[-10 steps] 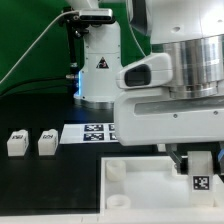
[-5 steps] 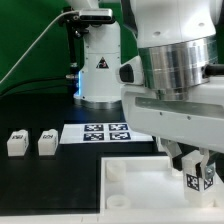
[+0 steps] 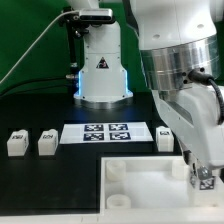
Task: Assemble one leg
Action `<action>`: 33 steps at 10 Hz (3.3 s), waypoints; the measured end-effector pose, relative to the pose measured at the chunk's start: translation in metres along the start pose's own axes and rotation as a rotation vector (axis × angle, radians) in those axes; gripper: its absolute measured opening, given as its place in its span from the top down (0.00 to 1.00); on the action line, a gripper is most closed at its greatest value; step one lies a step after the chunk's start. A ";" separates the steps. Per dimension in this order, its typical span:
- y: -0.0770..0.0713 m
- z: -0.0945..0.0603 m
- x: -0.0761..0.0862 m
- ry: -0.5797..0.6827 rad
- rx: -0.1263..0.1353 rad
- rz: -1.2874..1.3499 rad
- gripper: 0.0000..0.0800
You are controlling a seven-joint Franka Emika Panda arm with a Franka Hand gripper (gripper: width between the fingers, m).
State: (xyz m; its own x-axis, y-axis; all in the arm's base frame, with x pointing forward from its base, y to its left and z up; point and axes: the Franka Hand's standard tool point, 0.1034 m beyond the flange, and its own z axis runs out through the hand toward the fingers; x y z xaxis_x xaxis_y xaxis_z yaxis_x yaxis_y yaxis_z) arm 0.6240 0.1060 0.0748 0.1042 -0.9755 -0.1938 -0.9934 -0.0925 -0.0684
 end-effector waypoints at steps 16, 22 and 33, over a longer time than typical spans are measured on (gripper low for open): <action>-0.001 0.002 -0.007 0.063 -0.080 -1.575 0.34; -0.002 0.002 -0.006 0.095 -0.065 -1.076 0.63; -0.002 0.003 -0.009 0.005 0.032 0.346 0.63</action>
Offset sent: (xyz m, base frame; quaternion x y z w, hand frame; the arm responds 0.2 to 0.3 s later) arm -0.0056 0.0137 0.0059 0.0032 0.0416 -0.4560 0.8890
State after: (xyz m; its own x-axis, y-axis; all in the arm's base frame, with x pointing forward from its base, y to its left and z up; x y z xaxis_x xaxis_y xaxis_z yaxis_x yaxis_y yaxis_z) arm 0.6256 0.1154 0.0734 -0.2387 -0.9490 -0.2057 -0.9678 0.2499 -0.0300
